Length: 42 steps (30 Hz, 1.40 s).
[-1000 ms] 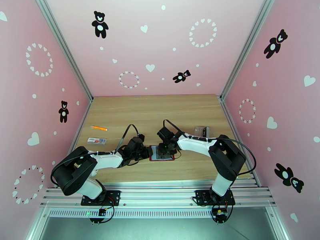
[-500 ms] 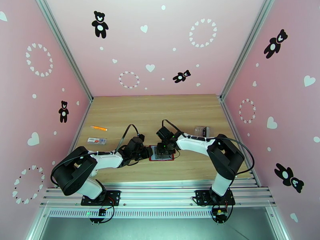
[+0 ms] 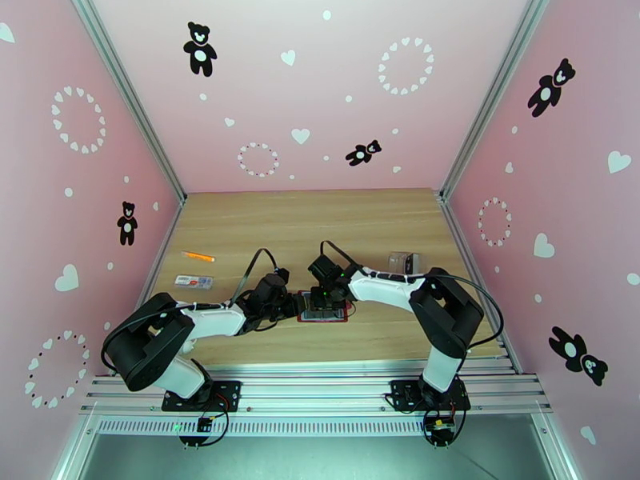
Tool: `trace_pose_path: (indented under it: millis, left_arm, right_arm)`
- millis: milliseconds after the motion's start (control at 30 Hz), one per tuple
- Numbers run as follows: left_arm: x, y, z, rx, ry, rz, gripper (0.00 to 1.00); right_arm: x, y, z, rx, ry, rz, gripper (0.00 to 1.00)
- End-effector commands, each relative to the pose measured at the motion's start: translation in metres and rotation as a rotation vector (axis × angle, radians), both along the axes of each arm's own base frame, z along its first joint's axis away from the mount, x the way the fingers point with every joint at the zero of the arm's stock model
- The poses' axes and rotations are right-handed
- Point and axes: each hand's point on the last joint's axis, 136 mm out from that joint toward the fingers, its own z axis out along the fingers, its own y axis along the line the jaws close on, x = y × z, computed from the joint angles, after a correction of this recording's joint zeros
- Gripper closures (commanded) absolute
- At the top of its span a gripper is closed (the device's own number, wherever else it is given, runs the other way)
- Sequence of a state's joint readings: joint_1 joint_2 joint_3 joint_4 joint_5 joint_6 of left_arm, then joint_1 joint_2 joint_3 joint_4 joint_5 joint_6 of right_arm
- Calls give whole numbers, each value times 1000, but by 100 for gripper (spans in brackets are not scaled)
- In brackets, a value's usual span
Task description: Put the credit cards into the card holder
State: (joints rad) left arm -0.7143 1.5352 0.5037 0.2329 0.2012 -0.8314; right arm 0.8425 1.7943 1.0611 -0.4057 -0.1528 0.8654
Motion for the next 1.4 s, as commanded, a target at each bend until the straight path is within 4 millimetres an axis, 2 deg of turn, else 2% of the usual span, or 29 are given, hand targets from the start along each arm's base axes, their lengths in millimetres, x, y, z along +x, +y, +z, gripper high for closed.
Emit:
trace_pose_path:
  millis: [0,133,233,333,433,533,600,700,800,933,1367]
  left_arm:
    - [-14,10,-16,54,39,-14,66]
    - [-15,12,-14,54,35,-8,66]
    - [-15,15,-10,57,27,-1,66]
    - [-15,19,-5,69,15,10,65]
    - [-14,30,2,100,-2,45,64]
    - [-13,42,13,124,-35,87,62]
    - [-14,46,20,123,-51,94,61]
    - [-17,46,27,104,-63,89,62]
    - [-19,43,31,87,-67,69,62]
    - [-21,35,28,60,-53,36,63]
    - [-17,11,19,19,-19,-20,64]
  right_arm:
    - [-1,20,2,67,19,8,72]
    - [-1,17,7,58,5,13,72]
    - [2,6,15,9,-33,15,72]
    - [4,-4,25,-29,-71,16,66]
    - [7,-13,36,-53,-112,16,61]
    - [8,-13,43,-35,-138,21,60]
    - [6,-11,41,-23,-131,28,61]
    - [5,-3,36,4,-107,35,68]
    - [6,1,30,7,-96,35,78]
    - [8,3,23,-11,-81,37,86]
    - [8,-4,4,-79,-58,38,88]
